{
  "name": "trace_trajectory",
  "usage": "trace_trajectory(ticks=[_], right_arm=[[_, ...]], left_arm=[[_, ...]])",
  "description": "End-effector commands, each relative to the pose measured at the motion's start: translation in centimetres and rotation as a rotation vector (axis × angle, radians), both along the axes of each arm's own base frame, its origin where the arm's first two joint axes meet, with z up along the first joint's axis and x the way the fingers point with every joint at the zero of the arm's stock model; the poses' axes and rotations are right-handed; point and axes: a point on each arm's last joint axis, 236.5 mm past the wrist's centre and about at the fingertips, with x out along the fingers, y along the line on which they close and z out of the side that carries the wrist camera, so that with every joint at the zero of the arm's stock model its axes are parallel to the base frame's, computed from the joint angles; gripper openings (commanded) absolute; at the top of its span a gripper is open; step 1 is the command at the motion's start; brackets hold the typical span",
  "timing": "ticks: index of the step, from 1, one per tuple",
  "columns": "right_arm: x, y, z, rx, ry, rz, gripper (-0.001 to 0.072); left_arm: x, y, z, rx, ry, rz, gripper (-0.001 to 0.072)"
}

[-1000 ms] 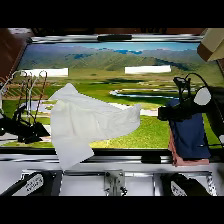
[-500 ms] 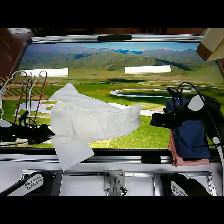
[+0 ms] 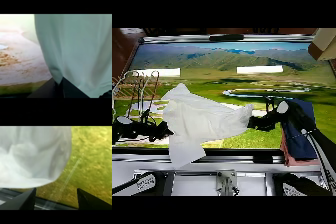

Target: Fold the shirts.

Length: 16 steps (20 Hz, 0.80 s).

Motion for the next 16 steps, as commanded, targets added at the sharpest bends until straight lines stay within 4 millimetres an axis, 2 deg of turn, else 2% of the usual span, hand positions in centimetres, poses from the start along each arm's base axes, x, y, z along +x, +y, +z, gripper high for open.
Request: trace_trajectory(ticks=[1, 3, 4, 5, 6, 8, 9, 10, 11, 12, 13, 14, 15, 16], right_arm=[[2.3, 3.0, -1.5, 0.044, -0.055, -0.086, 0.063], [2.2, 3.5, -2.3, 0.037, -0.04, -0.093, 0.0607], [2.1, 3.6, -2.4, 0.04, -0.031, -0.097, 0.0416], [2.1, 3.6, -2.4, 0.04, -0.032, -0.097, 0.0154], [2.1, 3.8, -2.1, 0.051, -0.027, -0.102, 0.0075], [2.8, 4.2, 0.4, 0.071, -0.083, -0.04, 0.0069], [3.6, 4.2, 2.7, 0.069, -0.153, 0.012, 0.0069], [4.7, 3.7, 5.9, 0.042, -0.248, 0.066, 0.0069], [6.0, 2.7, 10.0, -0.004, -0.37, 0.11, 0.0069], [7.1, 1.5, 14.7, -0.054, -0.508, 0.139, 0.0068], [8.0, 0.1, 20.3, -0.104, -0.664, 0.143, 0.0069], [8.3, -1.5, 27.2, -0.151, -0.85, 0.124, 0.0068], [7.6, -3.2, 34.4, -0.182, -1.041, 0.087, 0.0069], [5.9, -4.4, 40.8, -0.184, -1.209, 0.044, 0.0069]], left_arm=[[0.2, -0.2, 0.8, -0.006, -0.018, -0.037, 0.0036], [0.7, 0.0, 1.5, 0.007, -0.056, -0.053, 0.0036], [1.1, 0.1, 1.9, 0.015, -0.078, -0.062, 0.0036], [1.5, 0.2, 2.5, 0.023, -0.099, -0.062, 0.0036], [2.0, 0.1, 3.3, 0.018, -0.119, -0.057, 0.0036], [3.5, -0.5, 6.5, -0.012, -0.195, -0.057, 0.0034], [4.7, -0.4, 9.0, -0.004, -0.268, -0.06, 0.0034], [6.4, 0.1, 12.7, 0.037, -0.385, -0.062, 0.0034], [8.2, 0.9, 17.8, 0.108, -0.547, -0.068, 0.0034], [9.5, 1.6, 24.1, 0.187, -0.725, -0.057, 0.0034], [9.9, 2.0, 32.3, 0.278, -0.946, -0.029, 0.0035], [8.9, 2.1, 40.7, 0.359, -1.168, 0.012, 0.0035], [6.1, 2.0, 49.7, 0.437, -1.408, 0.084, 0.0035], [2.1, 1.6, 57.4, 0.499, -1.628, 0.16, 0.0035]])
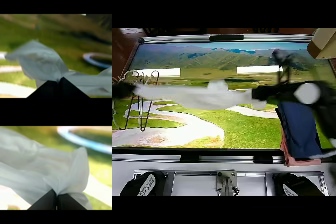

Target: Fold the shirts.

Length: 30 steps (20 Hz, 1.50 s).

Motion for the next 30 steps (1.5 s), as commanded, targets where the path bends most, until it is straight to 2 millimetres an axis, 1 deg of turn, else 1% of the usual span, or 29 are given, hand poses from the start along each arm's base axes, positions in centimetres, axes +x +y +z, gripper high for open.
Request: trace_trajectory(ticks=[1, 2, 3, 4, 5, 6, 7, 8, 10, 12, 13, 15, 17, 18, 19, 20, 21, 22, 23, 24, 26, 27, 28, 30], right_arm=[[-5.1, -6.0, 21.9, -0.032, -0.599, -0.105, 0.0069], [-8.0, -6.8, 27.0, 0.034, -0.738, -0.126, 0.0068], [-10.9, -7.3, 30.3, 0.101, -0.828, -0.131, 0.0068], [-13.2, -7.6, 32.2, 0.146, -0.875, -0.13, 0.0069], [-15.1, -8.0, 33.2, 0.179, -0.904, -0.129, 0.0069], [-16.4, -8.3, 33.5, 0.198, -0.912, -0.133, 0.0069], [-17.2, -8.6, 33.3, 0.202, -0.901, -0.138, 0.0068], [-17.4, -8.8, 32.5, 0.186, -0.87, -0.142, 0.0068], [-17.2, -9.3, 30.1, 0.126, -0.783, -0.149, 0.0069], [-16.1, -10.1, 26.8, 0.037, -0.666, -0.172, 0.0069], [-15.4, -10.6, 24.6, -0.017, -0.582, -0.188, 0.0069], [-14.0, -11.5, 19.0, -0.113, -0.357, -0.22, 0.0069], [-12.1, -11.4, 12.6, -0.201, -0.125, -0.225, 0.0069], [-10.9, -11.0, 9.4, -0.24, -0.031, -0.213, 0.0069], [-9.4, -10.6, 6.3, -0.271, 0.037, -0.203, 0.0069], [-7.5, -10.2, 3.2, -0.299, 0.082, -0.194, 0.0069], [-5.3, -9.7, 0.6, -0.317, 0.096, -0.192, 0.0069], [-2.8, -9.1, -1.7, -0.317, 0.092, -0.197, 0.0069], [-0.3, -8.2, -3.6, -0.301, 0.08, -0.202, 0.0069], [2.4, -7.2, -5.2, -0.277, 0.062, -0.21, 0.0069], [7.6, -5.2, -7.6, -0.194, -0.005, -0.245, 0.0069], [9.6, -4.4, -8.0, -0.153, -0.053, -0.254, 0.0069], [11.5, -3.5, -7.9, -0.108, -0.112, -0.259, 0.0069], [14.4, -2.1, -7.0, -0.027, -0.232, -0.258, 0.0069]], left_arm=[[-13.2, -1.5, 27.9, 0.126, -0.829, 0.173, 0.0035], [-18.2, -2.2, 32.3, 0.139, -1.0, 0.207, 0.0035], [-22.7, -3.3, 35.1, 0.147, -1.125, 0.221, 0.0035], [-25.6, -4.3, 36.3, 0.156, -1.186, 0.216, 0.0035], [-27.4, -5.3, 36.5, 0.169, -1.207, 0.201, 0.0035], [-28.1, -5.9, 36.2, 0.179, -1.201, 0.186, 0.0035], [-28.0, -6.2, 35.6, 0.189, -1.177, 0.177, 0.0035], [-27.4, -6.0, 34.8, 0.201, -1.136, 0.181, 0.0035], [-25.6, -5.0, 33.1, 0.215, -1.042, 0.206, 0.0035], [-23.6, -4.3, 31.1, 0.183, -0.949, 0.213, 0.0035], [-22.3, -3.9, 29.4, 0.195, -0.882, 0.21, 0.0035], [-18.5, -2.5, 23.9, 0.22, -0.682, 0.208, 0.0035], [-14.3, -0.5, 16.4, 0.223, -0.453, 0.214, 0.0035], [-12.3, 0.4, 11.9, 0.21, -0.327, 0.209, 0.0035], [-10.5, 1.0, 7.7, 0.182, -0.221, 0.2, 0.0035], [-8.8, 1.6, 3.3, 0.152, -0.114, 0.194, 0.0035], [-7.4, 2.1, -0.6, 0.121, -0.021, 0.187, 0.0035], [-5.9, 2.3, -4.3, 0.092, 0.063, 0.169, 0.0035], [-4.5, 2.2, -7.2, 0.08, 0.121, 0.133, 0.0035], [-3.0, 1.9, -9.4, 0.055, 0.163, 0.091, 0.0035], [0.5, 1.9, -12.0, -0.039, 0.206, 0.071, 0.0035], [2.2, 2.2, -12.8, -0.091, 0.212, 0.091, 0.0036], [3.9, 2.7, -13.5, -0.142, 0.213, 0.115, 0.0036], [6.5, 3.6, -14.9, -0.21, 0.219, 0.157, 0.0036]])
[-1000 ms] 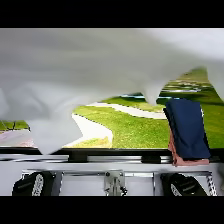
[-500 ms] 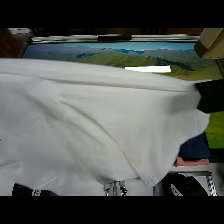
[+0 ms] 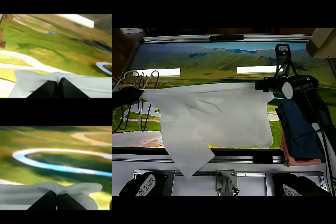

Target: Fold the shirts.

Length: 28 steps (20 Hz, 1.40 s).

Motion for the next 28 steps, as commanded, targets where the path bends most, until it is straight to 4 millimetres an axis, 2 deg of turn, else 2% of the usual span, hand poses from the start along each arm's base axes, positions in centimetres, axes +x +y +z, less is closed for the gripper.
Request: trace_trajectory(ticks=[1, 2, 3, 5, 6, 8, 9, 11, 13, 14, 15, 17, 18, 20, 23, 28], right_arm=[[6.2, 3.2, 0.4, 0.173, -0.232, -0.007, 0.0069], [6.7, 3.4, -0.2, 0.218, -0.23, -0.034, 0.0069], [6.8, 3.5, -1.8, 0.252, -0.186, -0.071, 0.0069], [5.7, 3.4, -6.2, 0.273, -0.034, -0.131, 0.007], [4.8, 3.5, -7.7, 0.282, 0.038, -0.153, 0.0114], [3.2, 3.0, -7.8, 0.239, 0.1, -0.142, 0.0529], [2.1, 2.6, -7.0, 0.178, 0.113, -0.096, 0.0531], [-1.6, 0.3, -5.1, -0.027, 0.173, 0.02, 0.0531], [-6.5, -3.7, -4.0, -0.235, 0.305, 0.068, 0.0531], [-9.0, -5.6, -3.7, -0.305, 0.383, 0.066, 0.0531], [-11.1, -6.8, -3.8, -0.329, 0.452, 0.077, 0.0531], [-14.3, -7.1, -4.9, -0.229, 0.544, 0.077, 0.0531], [-15.4, -6.5, -5.5, -0.151, 0.569, 0.082, 0.0531], [-17.0, -5.2, -6.7, -0.018, 0.612, 0.084, 0.0531], [-18.2, -4.4, -7.7, 0.033, 0.663, 0.093, 0.0531], [-17.9, -4.1, -7.6, 0.06, 0.652, 0.077, 0.0531]], left_arm=[[4.5, 1.0, -4.1, -0.14, 0.036, 0.063, 0.0036], [4.8, 1.2, -5.3, -0.148, 0.061, 0.069, 0.0036], [4.9, 1.1, -6.8, -0.162, 0.099, 0.065, 0.0036], [4.5, 0.3, -9.4, -0.197, 0.185, 0.032, 0.0038], [4.1, -0.3, -10.4, -0.216, 0.226, 0.011, 0.0097], [2.8, -1.3, -11.0, -0.247, 0.284, -0.036, 0.0577], [1.8, -1.6, -10.9, -0.262, 0.323, -0.073, 0.0654], [-1.2, -1.7, -10.8, -0.276, 0.429, -0.152, 0.0652], [-5.6, -1.8, -11.5, -0.303, 0.584, -0.231, 0.0644], [-8.0, -1.6, -12.4, -0.291, 0.673, -0.26, 0.0555], [-10.5, -1.1, -13.7, -0.252, 0.764, -0.271, 0.0478], [-13.9, -1.2, -16.1, -0.232, 0.863, -0.269, 0.0484], [-15.1, -1.9, -17.2, -0.257, 0.888, -0.266, 0.0522], [-17.4, -3.1, -19.8, -0.291, 0.939, -0.268, 0.0539], [-19.2, -4.0, -22.3, -0.311, 0.969, -0.246, 0.0512], [-17.7, -6.3, -23.3, -0.408, 0.882, -0.207, 0.0511]])
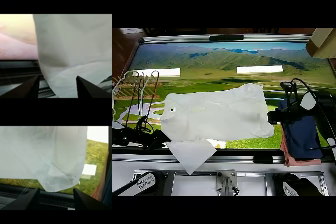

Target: Fold the shirts.

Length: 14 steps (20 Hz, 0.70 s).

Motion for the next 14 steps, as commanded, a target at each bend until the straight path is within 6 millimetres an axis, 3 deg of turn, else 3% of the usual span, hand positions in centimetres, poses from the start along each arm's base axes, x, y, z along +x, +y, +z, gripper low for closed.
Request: trace_trajectory(ticks=[1, 2, 3, 5, 9, 14], right_arm=[[-0.5, 0.8, 0.0, 0.042, 0.021, -0.012, 0.0532], [-0.6, 1.1, 0.0, 0.057, 0.024, -0.011, 0.0551], [-0.6, 1.7, 0.1, 0.081, 0.024, -0.002, 0.063], [-1.1, 2.9, -0.2, 0.127, 0.042, 0.032, 0.0629], [-3.0, 3.8, -4.5, 0.166, 0.141, 0.042, 0.0629], [-2.8, 3.6, -9.2, 0.152, 0.245, 0.005, 0.0629]], left_arm=[[0.6, -1.2, -1.1, -0.013, -0.034, 0.037, 0.0468], [0.7, -1.3, -1.3, -0.003, -0.041, 0.028, 0.0384], [0.9, -1.5, -1.4, 0.004, -0.048, 0.016, 0.03], [0.9, -1.8, -1.4, 0.009, -0.053, -0.001, 0.0043], [0.9, -1.9, -1.4, 0.009, -0.061, -0.013, 0.0036], [0.6, -2.2, -1.1, -0.006, -0.05, -0.024, 0.0036]])
